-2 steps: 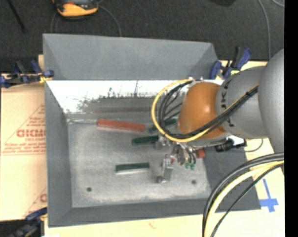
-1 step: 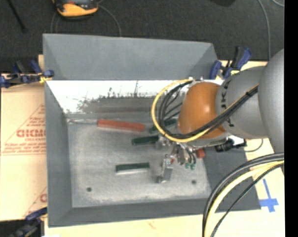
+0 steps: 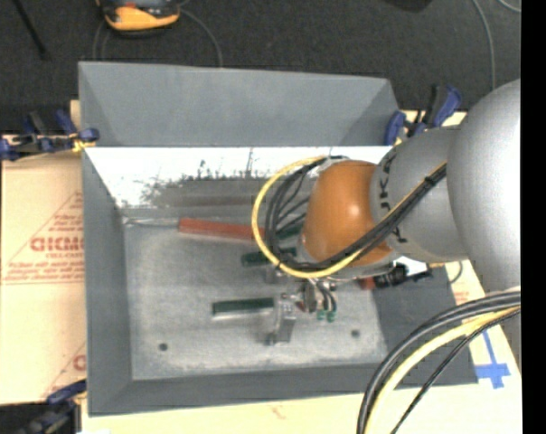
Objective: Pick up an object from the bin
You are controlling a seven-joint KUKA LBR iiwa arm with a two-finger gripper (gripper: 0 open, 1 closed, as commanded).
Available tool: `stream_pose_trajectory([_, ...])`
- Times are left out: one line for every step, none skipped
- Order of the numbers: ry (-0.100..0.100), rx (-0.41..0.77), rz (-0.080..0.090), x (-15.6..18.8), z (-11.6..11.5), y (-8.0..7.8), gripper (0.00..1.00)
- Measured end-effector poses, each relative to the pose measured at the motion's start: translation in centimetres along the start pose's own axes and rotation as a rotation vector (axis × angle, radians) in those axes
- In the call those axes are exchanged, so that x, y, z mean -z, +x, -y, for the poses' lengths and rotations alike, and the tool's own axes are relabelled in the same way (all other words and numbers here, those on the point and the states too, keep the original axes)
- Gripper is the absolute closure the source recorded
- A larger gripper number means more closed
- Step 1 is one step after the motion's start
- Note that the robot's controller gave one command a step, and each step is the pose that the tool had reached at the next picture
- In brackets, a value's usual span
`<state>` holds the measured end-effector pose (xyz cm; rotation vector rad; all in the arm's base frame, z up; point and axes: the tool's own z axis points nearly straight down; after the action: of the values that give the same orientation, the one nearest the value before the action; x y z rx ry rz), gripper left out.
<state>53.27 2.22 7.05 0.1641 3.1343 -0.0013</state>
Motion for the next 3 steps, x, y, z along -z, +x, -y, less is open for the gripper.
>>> stream_pose_trajectory([-0.005, 0.014, 0.0, 0.0, -1.8, 3.3, 0.0])
stream_pose_trajectory([-0.002, -0.105, 0.0, 0.8, -7.7, -0.1, 1.0])
stream_pose_trajectory([-0.002, -0.105, 0.0, 0.8, -7.6, -0.1, 1.0])
